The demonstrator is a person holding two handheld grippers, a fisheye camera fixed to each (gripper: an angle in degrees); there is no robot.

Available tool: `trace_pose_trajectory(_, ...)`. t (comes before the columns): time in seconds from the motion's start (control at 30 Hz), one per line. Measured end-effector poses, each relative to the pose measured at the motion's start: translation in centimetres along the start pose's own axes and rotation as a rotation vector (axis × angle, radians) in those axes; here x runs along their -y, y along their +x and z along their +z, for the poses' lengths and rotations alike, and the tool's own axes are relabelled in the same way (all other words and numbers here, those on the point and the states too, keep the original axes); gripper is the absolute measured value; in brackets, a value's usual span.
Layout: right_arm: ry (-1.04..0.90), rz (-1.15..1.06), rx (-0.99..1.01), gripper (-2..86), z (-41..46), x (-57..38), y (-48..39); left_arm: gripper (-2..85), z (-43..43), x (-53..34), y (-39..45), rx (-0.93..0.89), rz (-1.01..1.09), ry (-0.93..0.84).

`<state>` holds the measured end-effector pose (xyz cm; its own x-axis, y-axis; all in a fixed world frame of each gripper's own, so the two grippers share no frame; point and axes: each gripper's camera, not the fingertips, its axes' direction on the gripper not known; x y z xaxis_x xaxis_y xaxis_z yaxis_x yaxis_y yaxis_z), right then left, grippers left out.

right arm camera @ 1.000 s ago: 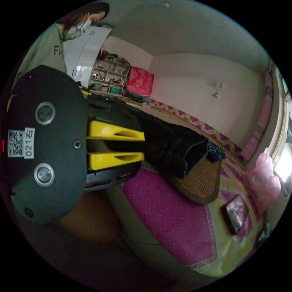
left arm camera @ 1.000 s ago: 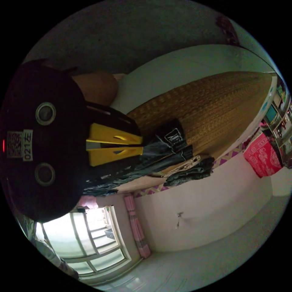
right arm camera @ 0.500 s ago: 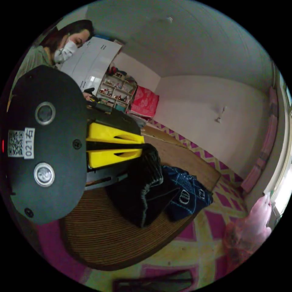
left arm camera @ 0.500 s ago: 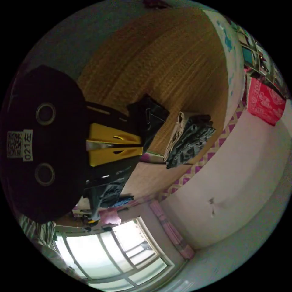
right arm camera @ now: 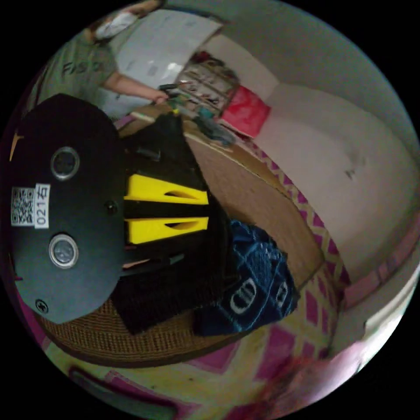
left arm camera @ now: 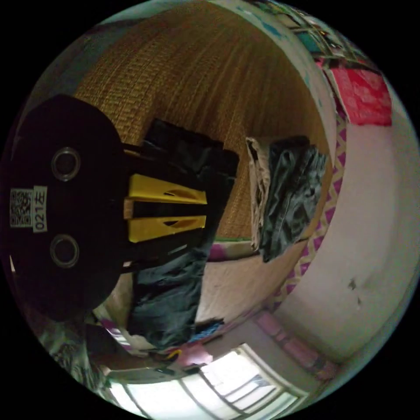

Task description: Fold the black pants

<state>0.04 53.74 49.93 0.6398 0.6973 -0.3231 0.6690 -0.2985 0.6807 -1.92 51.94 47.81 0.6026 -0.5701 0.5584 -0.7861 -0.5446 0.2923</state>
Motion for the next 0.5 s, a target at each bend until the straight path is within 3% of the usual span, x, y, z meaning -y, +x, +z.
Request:
trace_pose_trajectory(0.13, -0.245, -0.309, -0.177, 0.1, 11.2, -5.0, -7.5, 4.6, 4.7, -1.1, 0.1, 0.158, 0.033, -0.122)
trace_pose_trajectory(0.2, -0.341, -0.383, -0.334, -0.3, 16.3, -7.6, -9.1, 4.1, 4.8, -1.6, -1.5, 0.129, -0.015, -0.092)
trace_pose_trajectory(0.33, -0.256, -0.585, -0.584, -0.6, 21.8, -12.9, -12.6, 4.6, 2.4, -3.1, -6.2, -0.014, -0.211, 0.033)
trace_pose_trajectory(0.5, -0.251, -0.535, -0.599, -0.6, 25.2, -14.9, -12.7, 7.8, 1.0, -4.3, -11.5, -0.048, -0.433, 0.131)
